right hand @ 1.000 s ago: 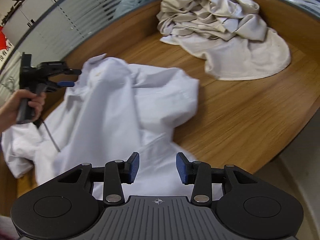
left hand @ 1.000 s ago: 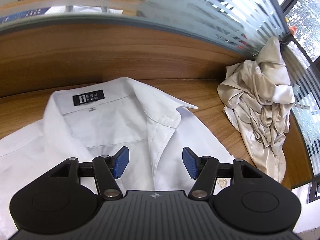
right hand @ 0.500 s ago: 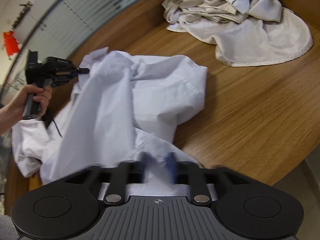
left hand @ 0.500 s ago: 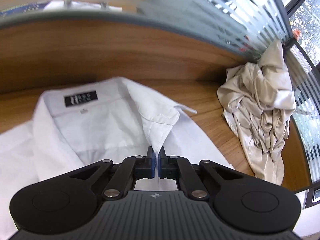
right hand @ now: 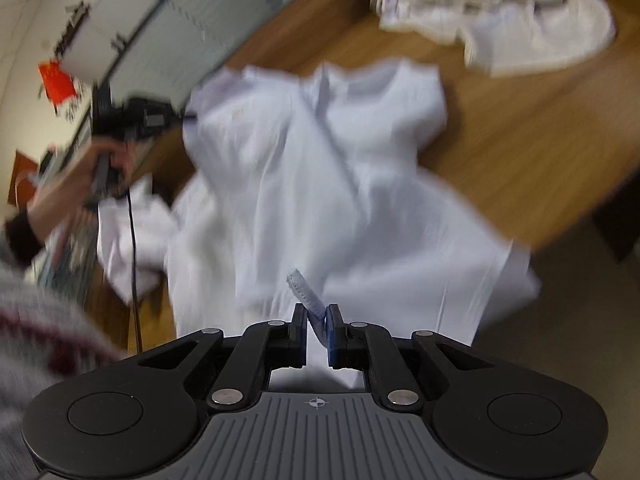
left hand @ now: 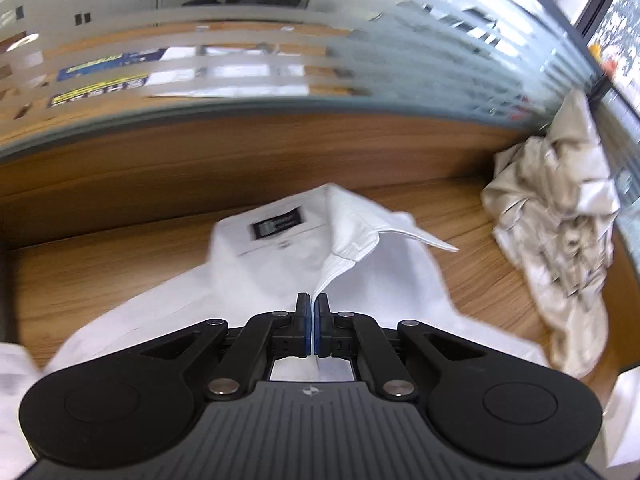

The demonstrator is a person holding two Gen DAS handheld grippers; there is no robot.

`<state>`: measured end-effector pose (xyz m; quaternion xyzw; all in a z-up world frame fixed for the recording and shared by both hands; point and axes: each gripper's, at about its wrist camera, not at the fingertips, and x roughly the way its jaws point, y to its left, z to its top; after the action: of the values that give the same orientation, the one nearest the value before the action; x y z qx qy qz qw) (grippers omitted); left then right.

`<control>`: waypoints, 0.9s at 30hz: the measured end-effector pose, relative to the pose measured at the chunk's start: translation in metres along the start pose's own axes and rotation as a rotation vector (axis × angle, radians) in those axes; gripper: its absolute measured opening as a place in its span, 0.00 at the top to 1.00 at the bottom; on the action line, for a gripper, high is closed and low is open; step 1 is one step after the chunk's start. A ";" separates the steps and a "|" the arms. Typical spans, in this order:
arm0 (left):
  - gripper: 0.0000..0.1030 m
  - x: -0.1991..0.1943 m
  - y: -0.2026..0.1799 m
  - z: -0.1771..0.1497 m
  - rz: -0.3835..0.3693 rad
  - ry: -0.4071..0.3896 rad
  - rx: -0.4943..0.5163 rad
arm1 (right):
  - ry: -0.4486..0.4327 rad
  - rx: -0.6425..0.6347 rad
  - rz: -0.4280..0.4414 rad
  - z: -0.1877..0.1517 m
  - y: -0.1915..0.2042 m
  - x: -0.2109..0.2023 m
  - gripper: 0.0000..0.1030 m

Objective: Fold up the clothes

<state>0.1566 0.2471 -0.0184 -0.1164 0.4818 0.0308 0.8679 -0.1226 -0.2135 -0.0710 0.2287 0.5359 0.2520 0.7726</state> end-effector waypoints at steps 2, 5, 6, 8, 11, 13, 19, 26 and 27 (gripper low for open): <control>0.98 0.008 0.005 -0.007 0.051 0.021 0.020 | 0.060 -0.013 -0.015 -0.015 0.002 0.014 0.89; 0.92 0.018 0.005 -0.019 0.109 0.038 0.067 | 0.135 -0.024 -0.046 -0.026 0.002 0.030 0.84; 0.88 0.021 0.004 -0.022 0.122 0.041 0.080 | 0.130 -0.028 -0.066 -0.024 0.002 0.030 0.82; 0.81 0.017 0.005 -0.026 0.090 0.022 0.084 | 0.101 -0.031 -0.101 -0.016 0.002 0.023 0.70; 0.65 0.004 0.009 -0.030 -0.007 -0.029 0.070 | 0.021 -0.026 -0.154 0.004 -0.003 0.006 0.62; 0.59 -0.004 0.008 -0.031 -0.048 -0.060 0.062 | -0.035 -0.012 -0.196 0.023 -0.008 0.004 0.61; 0.44 -0.022 0.002 -0.053 -0.083 -0.064 0.044 | -0.156 -0.008 -0.283 0.078 -0.022 0.016 0.58; 0.40 -0.041 -0.003 -0.099 -0.060 -0.021 -0.052 | -0.127 -0.050 -0.248 0.119 -0.047 0.074 0.54; 0.40 -0.044 -0.004 -0.107 -0.055 -0.014 -0.073 | -0.107 -0.062 -0.240 0.123 -0.050 0.083 0.49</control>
<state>0.0451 0.2211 -0.0353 -0.1611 0.4709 0.0252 0.8670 0.0251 -0.2096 -0.1220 0.1520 0.5092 0.1617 0.8315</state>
